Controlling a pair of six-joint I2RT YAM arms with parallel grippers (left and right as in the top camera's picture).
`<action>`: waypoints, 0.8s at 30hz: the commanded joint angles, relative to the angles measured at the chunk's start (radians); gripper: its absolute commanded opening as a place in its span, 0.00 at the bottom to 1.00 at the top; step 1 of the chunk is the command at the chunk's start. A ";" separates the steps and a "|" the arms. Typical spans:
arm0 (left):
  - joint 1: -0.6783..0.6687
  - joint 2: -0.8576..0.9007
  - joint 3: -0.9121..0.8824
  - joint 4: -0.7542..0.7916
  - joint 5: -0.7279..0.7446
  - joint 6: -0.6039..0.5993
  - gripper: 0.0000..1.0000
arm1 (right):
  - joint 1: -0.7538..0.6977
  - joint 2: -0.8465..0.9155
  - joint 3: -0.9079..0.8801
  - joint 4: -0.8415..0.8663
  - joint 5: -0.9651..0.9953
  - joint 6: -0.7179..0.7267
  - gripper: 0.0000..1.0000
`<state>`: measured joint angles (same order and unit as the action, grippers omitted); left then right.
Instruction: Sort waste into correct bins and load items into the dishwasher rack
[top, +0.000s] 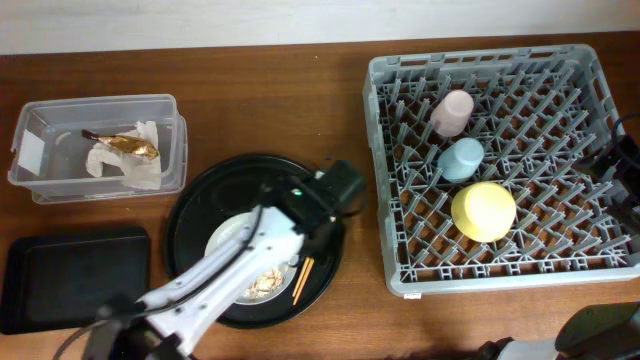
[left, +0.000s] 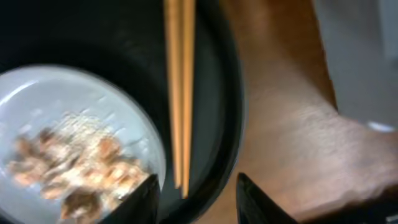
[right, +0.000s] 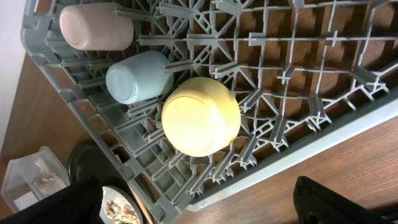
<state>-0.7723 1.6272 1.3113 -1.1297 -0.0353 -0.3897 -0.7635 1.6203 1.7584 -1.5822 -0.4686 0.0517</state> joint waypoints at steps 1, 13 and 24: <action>-0.028 0.119 0.007 0.095 -0.014 0.025 0.40 | -0.003 -0.015 0.019 0.000 0.010 0.001 0.98; -0.023 0.307 0.000 0.235 -0.014 0.092 0.39 | -0.003 -0.015 0.019 0.000 0.010 0.001 0.98; -0.023 0.305 0.008 0.230 -0.094 0.092 0.36 | -0.003 -0.015 0.019 0.000 0.010 0.001 0.98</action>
<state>-0.8001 1.9301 1.3109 -0.8883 -0.1101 -0.3092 -0.7635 1.6203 1.7584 -1.5822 -0.4686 0.0521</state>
